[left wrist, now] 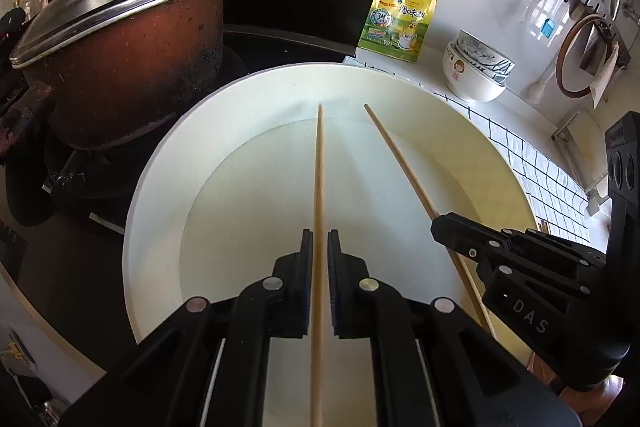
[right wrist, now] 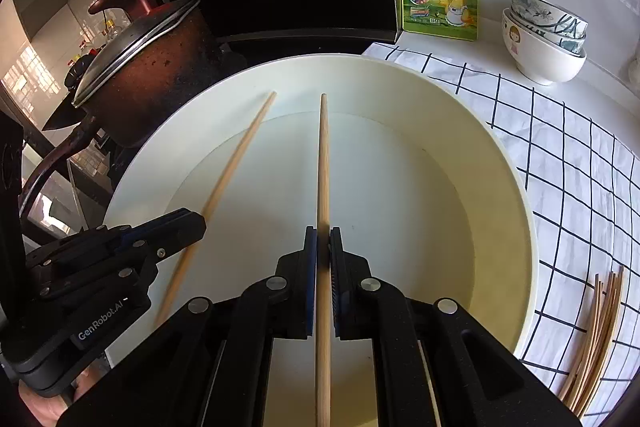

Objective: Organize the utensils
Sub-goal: 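Carry the right tool's chopstick into the white basin and open it while the left tool releases its chopstick there, then withdraw both open tools from the basin back over the chopstick pile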

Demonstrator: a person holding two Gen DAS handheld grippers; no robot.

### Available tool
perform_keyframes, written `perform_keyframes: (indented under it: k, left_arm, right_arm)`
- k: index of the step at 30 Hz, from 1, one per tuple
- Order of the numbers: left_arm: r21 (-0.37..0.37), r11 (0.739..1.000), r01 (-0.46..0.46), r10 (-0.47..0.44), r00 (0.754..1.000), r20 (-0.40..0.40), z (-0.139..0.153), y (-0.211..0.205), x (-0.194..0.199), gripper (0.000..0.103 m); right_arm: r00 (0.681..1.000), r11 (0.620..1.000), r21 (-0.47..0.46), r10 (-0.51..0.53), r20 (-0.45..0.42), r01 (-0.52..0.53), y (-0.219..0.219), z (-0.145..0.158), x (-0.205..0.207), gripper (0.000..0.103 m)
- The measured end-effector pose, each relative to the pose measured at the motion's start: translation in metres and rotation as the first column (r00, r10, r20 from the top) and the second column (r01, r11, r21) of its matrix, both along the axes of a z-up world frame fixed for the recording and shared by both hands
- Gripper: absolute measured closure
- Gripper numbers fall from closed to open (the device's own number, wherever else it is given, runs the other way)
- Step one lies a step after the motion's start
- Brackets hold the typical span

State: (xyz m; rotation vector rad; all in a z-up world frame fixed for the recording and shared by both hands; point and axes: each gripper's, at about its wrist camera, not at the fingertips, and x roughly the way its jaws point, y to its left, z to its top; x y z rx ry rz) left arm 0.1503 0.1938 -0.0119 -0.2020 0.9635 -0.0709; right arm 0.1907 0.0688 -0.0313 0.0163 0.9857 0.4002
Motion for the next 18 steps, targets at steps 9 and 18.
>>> perform_keyframes:
  k: [9,18]
  left_arm:
    - [-0.007,0.999,-0.044,0.045,0.999,0.021,0.007,0.009,-0.01,0.068]
    - [0.016,0.999,-0.042,0.041,0.998,0.045,0.016,0.001,-0.027,0.068]
  right_arm:
    - [0.999,1.0,0.013,-0.012,0.032,0.012,-0.011,0.01,-0.012,0.096]
    - [0.997,0.999,0.035,-0.019,0.068,0.016,-0.021,0.021,-0.035,0.096]
